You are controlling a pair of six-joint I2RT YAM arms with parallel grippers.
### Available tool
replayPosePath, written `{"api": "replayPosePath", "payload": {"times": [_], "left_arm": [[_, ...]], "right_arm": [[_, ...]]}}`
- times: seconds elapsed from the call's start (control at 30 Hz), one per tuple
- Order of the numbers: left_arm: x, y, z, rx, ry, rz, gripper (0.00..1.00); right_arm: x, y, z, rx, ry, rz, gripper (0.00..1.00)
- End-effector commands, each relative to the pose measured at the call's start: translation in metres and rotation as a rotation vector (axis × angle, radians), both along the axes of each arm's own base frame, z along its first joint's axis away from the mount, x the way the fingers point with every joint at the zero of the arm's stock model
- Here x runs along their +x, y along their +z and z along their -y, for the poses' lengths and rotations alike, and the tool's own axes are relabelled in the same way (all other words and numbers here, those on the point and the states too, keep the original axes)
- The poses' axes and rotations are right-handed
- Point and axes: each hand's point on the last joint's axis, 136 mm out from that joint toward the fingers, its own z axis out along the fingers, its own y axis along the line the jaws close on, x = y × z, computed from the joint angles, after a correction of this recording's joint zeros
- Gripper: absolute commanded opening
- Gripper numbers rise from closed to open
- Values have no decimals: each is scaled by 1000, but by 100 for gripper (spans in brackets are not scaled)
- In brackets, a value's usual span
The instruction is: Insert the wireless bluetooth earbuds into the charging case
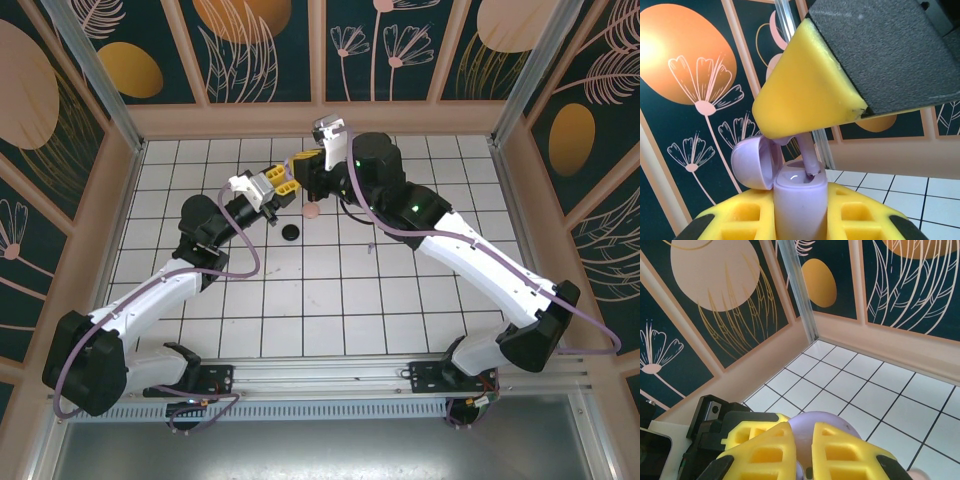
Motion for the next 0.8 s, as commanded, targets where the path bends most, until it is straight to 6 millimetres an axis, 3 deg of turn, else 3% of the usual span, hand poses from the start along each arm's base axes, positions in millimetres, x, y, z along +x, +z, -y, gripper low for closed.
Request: {"api": "replayPosePath", "payload": {"times": [0.0, 0.33, 0.57, 0.67, 0.77], "left_arm": [[-17, 35, -2, -53, -34, 82, 0], [-16, 38, -2, -58, -33, 82, 0], [-15, 41, -2, -68, -29, 78, 0], [-14, 38, -1, -67, -36, 64, 0], [-12, 35, 0, -65, -37, 51, 0]], "right_arm": [[4, -7, -1, -23, -9, 14, 12], [-25, -29, -18, -90, 159, 2, 10], [-26, -36, -17, -110, 156, -11, 12], [-21, -29, -14, -94, 118, -12, 23], [-14, -6, -7, -47, 56, -2, 46]]}}
